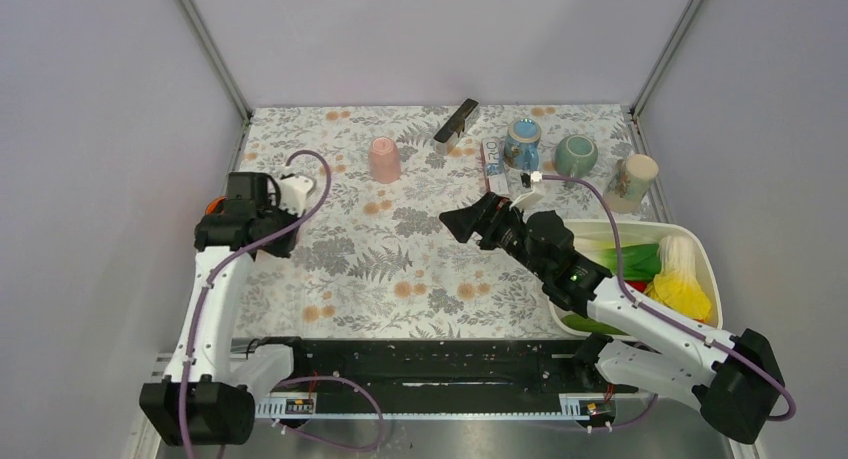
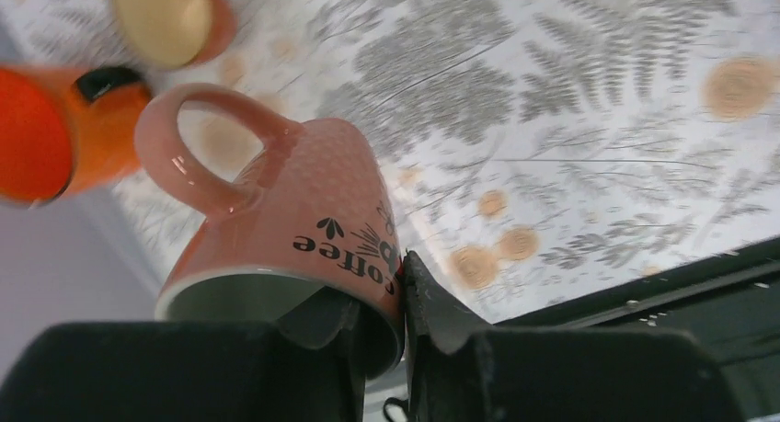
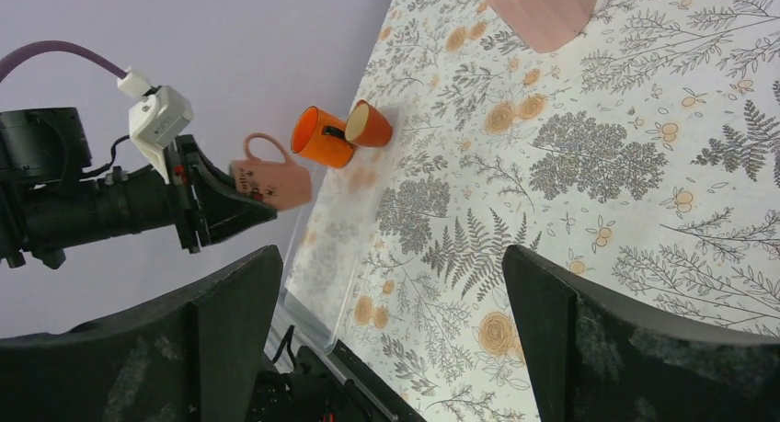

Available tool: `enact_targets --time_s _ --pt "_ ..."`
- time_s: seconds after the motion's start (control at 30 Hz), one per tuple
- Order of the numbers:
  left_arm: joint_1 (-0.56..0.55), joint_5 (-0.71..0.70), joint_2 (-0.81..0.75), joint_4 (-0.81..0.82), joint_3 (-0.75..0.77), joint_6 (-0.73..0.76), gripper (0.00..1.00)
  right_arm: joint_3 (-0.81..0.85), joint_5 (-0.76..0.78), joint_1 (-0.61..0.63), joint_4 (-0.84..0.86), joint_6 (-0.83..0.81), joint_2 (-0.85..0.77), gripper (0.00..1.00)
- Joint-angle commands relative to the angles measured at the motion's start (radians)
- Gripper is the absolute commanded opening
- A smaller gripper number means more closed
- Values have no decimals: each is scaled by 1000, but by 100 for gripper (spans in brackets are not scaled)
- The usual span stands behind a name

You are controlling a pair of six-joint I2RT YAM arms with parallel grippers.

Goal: Turn the mug right side up

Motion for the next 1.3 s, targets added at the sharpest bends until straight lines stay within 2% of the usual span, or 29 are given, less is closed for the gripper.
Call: enact_targets --time_s 0.0,0.17,0.23,0.3,0.43,0.53,0.67,0.77,0.9,1.1,1.27 --pt "229 -47 -12 -14 -22 213 0 20 -4 3 -11 -46 10 99" --pt "439 -56 126 54 -65 334 0 30 -13 3 -43 -88 7 100" --pt "494 -51 191 83 -58 367 0 32 -14 3 -56 -102 2 99" --pt "529 -16 218 100 -63 466 0 26 -6 3 -59 -108 -4 100" --pt "545 -14 214 126 -127 754 0 24 14 3 -73 -118 -15 100" --pt "571 -6 265 11 -79 962 0 27 17 3 -74 -126 -12 99" --pt "610 4 340 -77 20 1137 0 31 18 3 -69 -125 0 99" --pt "614 -65 378 -69 23 1271 0 39 16 3 -67 -128 14 99" --pt "615 -120 424 -45 35 1388 0 49 7 3 -67 -134 37 99" --pt "625 -104 469 -65 68 1565 3 63 1 3 -67 -137 63 100" --pt "643 -76 549 -115 163 1633 7 69 7 3 -73 -148 65 99"
